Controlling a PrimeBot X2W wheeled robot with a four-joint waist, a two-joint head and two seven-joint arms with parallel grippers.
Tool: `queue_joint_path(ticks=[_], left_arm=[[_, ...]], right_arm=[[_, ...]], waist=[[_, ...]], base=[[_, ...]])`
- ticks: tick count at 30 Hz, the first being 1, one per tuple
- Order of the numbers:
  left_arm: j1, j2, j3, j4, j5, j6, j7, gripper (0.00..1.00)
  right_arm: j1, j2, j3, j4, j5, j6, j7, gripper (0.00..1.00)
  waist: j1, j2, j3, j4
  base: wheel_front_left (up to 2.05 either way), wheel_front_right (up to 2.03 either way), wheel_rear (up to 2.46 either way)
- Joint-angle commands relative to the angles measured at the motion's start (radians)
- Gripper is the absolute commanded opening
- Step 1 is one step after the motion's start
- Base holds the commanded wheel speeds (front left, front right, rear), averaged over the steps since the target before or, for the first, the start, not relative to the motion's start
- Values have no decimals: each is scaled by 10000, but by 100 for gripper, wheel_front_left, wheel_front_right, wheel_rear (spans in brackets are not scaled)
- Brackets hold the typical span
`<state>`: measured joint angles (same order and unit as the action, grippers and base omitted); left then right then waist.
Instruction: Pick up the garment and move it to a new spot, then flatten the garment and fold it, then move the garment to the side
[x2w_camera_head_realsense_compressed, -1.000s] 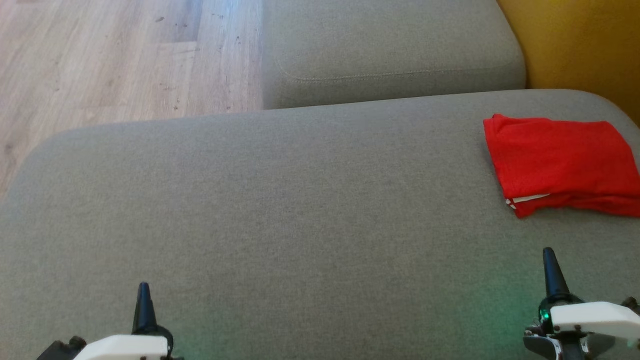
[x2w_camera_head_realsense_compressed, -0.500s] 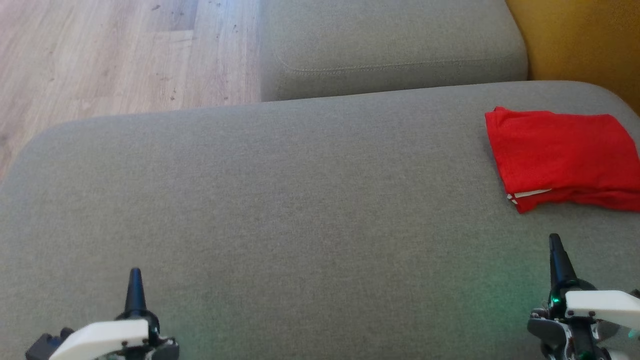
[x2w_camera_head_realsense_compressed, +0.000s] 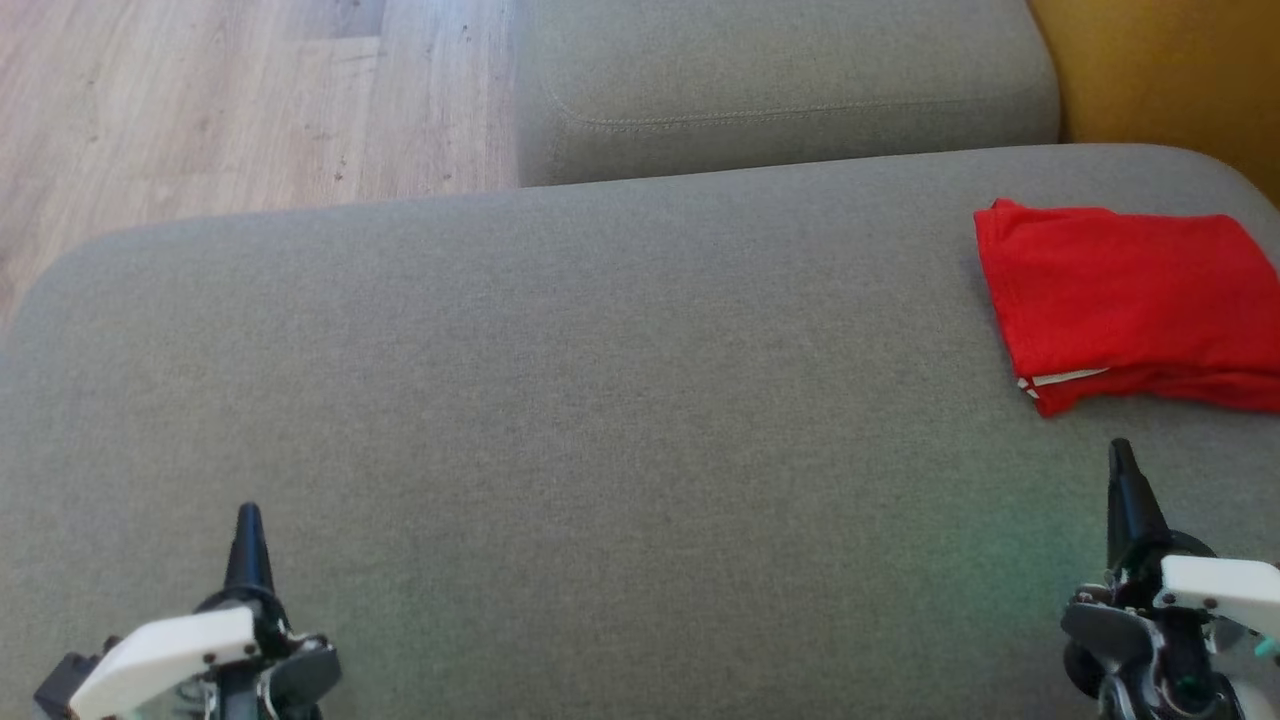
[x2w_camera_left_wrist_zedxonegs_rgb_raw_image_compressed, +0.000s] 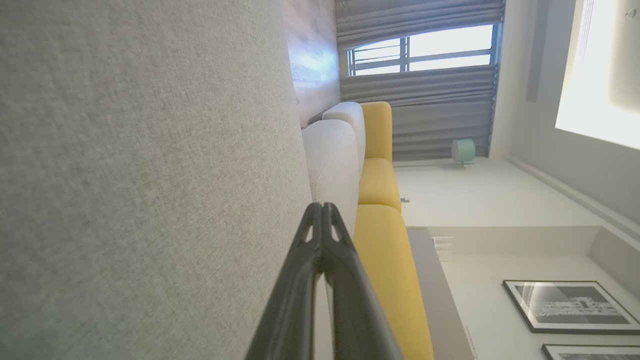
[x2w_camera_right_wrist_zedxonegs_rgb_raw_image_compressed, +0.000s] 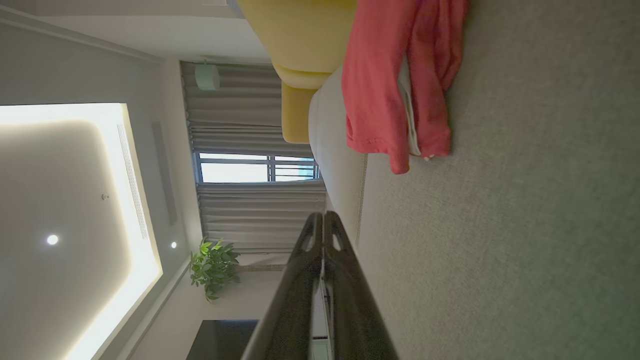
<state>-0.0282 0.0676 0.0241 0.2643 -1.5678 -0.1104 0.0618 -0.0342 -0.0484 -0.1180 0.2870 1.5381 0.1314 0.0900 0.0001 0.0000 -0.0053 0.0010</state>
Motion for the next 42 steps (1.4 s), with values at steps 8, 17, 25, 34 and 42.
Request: queue_joint_path(ticks=[8,17,25,34,42], left_arm=[[-768,86,538,-207,-707,-203,226,0],[-771,59,576,-205,-675,-203,256,0],[-773,37,606,-204,-650,-203,280,0],[-775,15,637,-203,-623,-203,305,0],[-777,-3,663,-201,-602,-203,326,0]], right_arm=[[-738,-18,31,-422,695,-7,241,0],[-738,-18,31,-422,695,-7,241,0],[-738,-18,31,-422,696,-7,241,0],[-738,-18,33,-422,697,-7,239,0],[-738,-18,34,-422,699,-7,238,0]], waist=[[-1,0,84,-10],[-1,0,84,-10],[-1,0,84,-10],[-1,0,84,-10],[-1,0,84,-10]], base=[[0,0,0],[0,0,0],[0,0,0],[0,0,0],[0,0,0]])
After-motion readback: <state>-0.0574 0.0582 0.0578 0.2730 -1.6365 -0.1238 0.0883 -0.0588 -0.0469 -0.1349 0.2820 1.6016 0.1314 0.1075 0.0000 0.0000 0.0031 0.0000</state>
